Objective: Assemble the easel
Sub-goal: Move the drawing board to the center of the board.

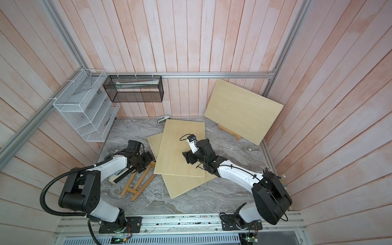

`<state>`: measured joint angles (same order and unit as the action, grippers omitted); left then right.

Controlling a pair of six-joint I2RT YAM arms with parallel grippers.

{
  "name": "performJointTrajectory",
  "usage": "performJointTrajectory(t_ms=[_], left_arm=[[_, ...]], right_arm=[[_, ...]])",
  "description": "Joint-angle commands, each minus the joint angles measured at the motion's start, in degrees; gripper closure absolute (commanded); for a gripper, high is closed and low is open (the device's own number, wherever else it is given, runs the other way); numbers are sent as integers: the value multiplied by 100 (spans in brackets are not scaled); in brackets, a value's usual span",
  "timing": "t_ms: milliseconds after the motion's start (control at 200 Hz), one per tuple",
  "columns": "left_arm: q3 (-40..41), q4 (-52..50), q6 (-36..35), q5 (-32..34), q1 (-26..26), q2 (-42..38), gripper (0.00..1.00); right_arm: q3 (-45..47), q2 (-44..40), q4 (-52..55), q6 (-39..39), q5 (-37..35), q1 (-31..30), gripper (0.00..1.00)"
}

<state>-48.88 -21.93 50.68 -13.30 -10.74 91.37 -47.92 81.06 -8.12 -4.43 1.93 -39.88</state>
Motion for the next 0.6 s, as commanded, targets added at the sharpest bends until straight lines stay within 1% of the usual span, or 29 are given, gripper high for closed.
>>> performJointTrajectory(t_ms=[0, 165, 275, 445, 550, 595], left_arm=[[-425, 490, 145, -211, -297, 293, 14], [-929, 761, 332, -271, -657, 889, 15], [-1264, 866, 390, -371, -807, 1250, 15], [-1713, 878, 245, -326, -867, 1614, 15], [-2123, 755, 41, -350, -866, 1856, 15], [-2298, 611, -101, -256, -861, 1885, 15]], right_arm=[[101, -250, 156, 10, -248, 118, 22], [83, -366, 246, -32, -259, 180, 22], [108, -480, 276, -83, -256, 233, 22], [142, -607, 337, -157, -168, 295, 22], [160, -562, 333, -166, -87, 292, 22], [145, -532, 346, -162, -27, 290, 22]])
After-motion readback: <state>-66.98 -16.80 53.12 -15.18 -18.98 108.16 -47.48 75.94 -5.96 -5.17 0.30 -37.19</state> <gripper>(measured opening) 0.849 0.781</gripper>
